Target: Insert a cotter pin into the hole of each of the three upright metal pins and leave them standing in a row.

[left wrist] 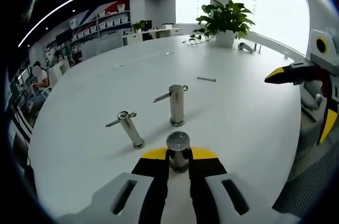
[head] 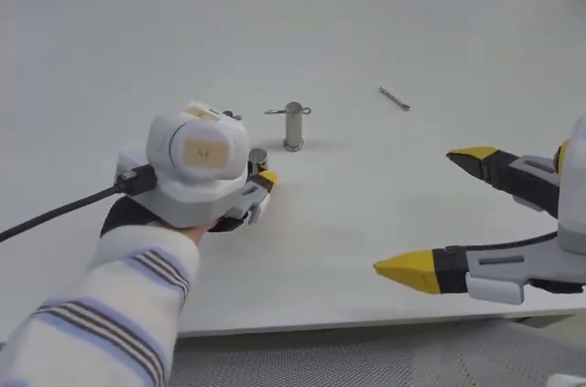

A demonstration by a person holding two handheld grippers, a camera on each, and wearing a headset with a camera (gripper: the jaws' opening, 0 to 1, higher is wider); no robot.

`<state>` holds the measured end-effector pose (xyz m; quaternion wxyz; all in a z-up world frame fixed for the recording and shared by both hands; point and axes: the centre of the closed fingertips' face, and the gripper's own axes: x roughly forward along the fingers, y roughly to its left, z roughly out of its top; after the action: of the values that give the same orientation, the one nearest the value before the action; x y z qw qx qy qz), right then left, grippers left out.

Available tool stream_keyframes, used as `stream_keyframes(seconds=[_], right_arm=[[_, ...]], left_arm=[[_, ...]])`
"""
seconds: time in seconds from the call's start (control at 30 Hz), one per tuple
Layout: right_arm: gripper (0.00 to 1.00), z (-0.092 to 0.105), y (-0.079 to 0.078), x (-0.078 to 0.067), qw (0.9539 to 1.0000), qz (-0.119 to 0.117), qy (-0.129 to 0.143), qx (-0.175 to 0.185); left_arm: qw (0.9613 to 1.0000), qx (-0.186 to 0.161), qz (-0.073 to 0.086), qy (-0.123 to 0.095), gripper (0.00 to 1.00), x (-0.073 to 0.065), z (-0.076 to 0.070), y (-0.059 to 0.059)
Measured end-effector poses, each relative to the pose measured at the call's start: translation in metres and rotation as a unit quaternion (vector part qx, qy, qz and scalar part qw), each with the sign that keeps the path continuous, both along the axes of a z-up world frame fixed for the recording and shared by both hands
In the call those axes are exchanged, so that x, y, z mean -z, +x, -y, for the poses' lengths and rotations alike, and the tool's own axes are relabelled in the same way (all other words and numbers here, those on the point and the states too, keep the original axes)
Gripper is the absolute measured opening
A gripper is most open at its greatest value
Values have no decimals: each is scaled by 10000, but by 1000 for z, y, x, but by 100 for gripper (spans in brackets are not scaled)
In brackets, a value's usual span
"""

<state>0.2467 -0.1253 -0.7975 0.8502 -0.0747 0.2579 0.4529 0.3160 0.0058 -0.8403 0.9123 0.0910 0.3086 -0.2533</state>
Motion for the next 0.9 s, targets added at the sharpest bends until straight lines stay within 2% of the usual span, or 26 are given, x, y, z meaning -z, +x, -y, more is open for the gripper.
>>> stream_keyframes(seconds=[0.1, 0.23, 0.3, 0.37, 0.53, 0.67, 0.7, 0.77, 0.87, 0.9], right_arm=[[100, 0, 1, -1, 10000, 15, 6, -2], [100, 1, 3, -2, 10000, 22, -16, -9], [99, 3, 5, -2, 10000, 30, -28, -7], [98, 4, 7, -4, 10000, 63, -33, 18], [95, 11, 15, -8, 9999, 69, 32, 140], [95, 16, 20, -8, 9998, 32, -3, 183], [94, 17, 21, -8, 9998, 9, -4, 200], [92, 19, 25, -8, 9997, -31, 23, 254], [90, 21, 29, -9, 9995, -67, 53, 315], [90, 22, 32, -10, 9994, -74, 57, 327]], left_arm=[[9999, 114, 49, 75, 12, -3, 1, -1], [9998, 221, 1, 31, 16, -6, 3, -2], [9992, 382, -47, 73, 19, -6, 5, -5], [9990, 443, -72, 12, 21, -6, 6, -8], [9982, 591, -123, -19, 22, -8, 3, -13], [9978, 620, -98, -188, 25, -15, 2, -12], [9969, 652, -138, -410, 27, -17, 5, -14], [9964, 594, -179, -582, 30, -20, 4, -13], [9964, 647, -165, -528, 30, -20, -1, -12], [9960, 654, -191, -575, 30, -20, -2, -12]])
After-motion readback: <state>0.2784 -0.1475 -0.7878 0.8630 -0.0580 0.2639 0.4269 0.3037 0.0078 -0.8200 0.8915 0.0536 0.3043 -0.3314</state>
